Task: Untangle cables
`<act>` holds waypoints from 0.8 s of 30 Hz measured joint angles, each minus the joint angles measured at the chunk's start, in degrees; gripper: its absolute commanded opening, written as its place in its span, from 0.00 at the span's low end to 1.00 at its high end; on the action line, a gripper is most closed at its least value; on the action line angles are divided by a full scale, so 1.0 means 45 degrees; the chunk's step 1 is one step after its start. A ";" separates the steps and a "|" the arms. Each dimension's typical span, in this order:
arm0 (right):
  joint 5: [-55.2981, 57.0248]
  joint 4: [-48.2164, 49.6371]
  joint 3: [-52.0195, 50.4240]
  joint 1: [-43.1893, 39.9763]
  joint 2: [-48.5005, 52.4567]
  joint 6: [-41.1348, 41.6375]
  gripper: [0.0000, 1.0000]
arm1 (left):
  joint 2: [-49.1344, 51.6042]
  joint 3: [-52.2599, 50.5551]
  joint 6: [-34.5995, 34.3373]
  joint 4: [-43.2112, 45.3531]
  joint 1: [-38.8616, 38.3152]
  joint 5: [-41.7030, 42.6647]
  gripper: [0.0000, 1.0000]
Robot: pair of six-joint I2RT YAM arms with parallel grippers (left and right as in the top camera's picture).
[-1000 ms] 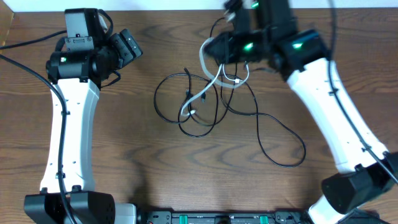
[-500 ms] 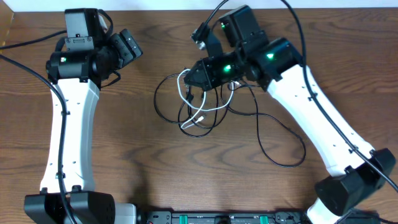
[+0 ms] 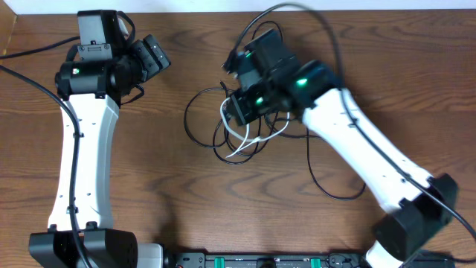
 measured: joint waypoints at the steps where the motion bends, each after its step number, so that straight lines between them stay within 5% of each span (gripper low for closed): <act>1: 0.0112 0.0287 -0.0238 0.0126 0.0204 0.0000 0.01 | 0.0000 0.0000 0.0000 0.0000 0.0000 0.0005 0.89; 14: -0.0559 0.1166 -0.0665 0.0432 0.0709 -0.0189 0.01 | 0.0000 0.0000 0.0107 0.0000 0.0000 0.0000 0.89; 24: -0.0899 0.1083 0.0627 -0.0151 -0.1685 -0.0758 0.01 | 0.0000 0.0000 0.0277 -0.0058 0.0000 0.0092 0.86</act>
